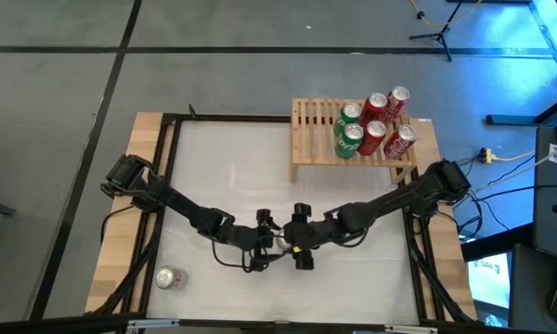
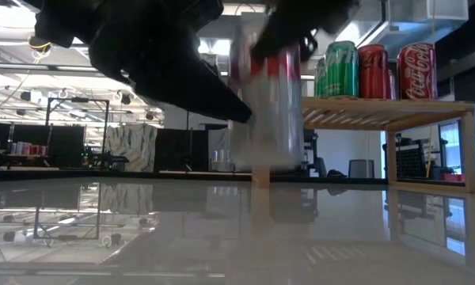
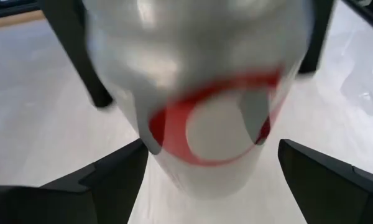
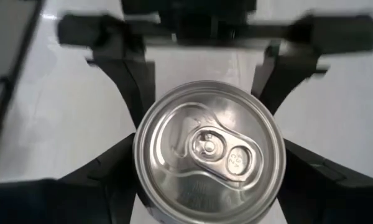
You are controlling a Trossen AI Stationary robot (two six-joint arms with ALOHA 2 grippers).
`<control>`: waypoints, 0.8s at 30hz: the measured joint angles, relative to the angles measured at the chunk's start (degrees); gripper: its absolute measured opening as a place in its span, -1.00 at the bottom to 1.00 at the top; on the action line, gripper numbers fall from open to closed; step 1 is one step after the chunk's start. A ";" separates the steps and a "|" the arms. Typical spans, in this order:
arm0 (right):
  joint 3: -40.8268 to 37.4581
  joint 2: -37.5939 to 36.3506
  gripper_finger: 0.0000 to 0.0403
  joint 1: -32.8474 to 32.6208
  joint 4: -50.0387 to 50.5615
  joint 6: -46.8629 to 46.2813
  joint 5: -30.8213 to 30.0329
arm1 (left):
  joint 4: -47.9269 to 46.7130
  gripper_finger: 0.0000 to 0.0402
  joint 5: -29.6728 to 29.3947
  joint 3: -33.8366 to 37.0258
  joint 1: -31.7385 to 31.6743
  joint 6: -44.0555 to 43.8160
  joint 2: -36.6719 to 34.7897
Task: Place canned beverage on shelf
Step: Put the top silver soda can on the shelf
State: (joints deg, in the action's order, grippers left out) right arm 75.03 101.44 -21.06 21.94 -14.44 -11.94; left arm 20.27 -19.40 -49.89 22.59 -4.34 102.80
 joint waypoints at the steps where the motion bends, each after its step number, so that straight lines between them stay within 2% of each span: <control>1: 1.25 -0.32 0.40 0.00 1.18 0.40 0.07 | 0.05 0.74 -0.01 0.00 0.24 -0.06 0.00; 7: 9.19 -2.55 0.40 -0.03 11.49 5.15 -1.09 | 0.54 0.74 -1.70 -0.06 1.03 -1.03 -0.09; 10: 12.83 -5.63 0.40 1.04 14.67 8.53 -8.20 | -0.87 0.74 -0.81 0.13 1.55 -1.66 0.26; 14: 15.68 -10.54 0.40 3.30 19.45 10.46 -14.52 | 0.11 0.74 -1.26 0.00 1.76 -1.60 0.11; 19: 16.32 -18.46 0.40 8.50 23.01 10.65 -14.66 | -0.01 0.74 -1.24 0.07 1.97 -1.32 0.11; 24: 16.26 -22.34 0.40 17.84 25.76 11.70 -14.19 | -0.06 0.74 -1.83 0.07 1.79 -1.31 0.11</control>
State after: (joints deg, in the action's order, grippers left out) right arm 91.30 79.10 -3.21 47.69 -2.74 -26.13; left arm 20.21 -21.23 -49.82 24.38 -5.65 102.91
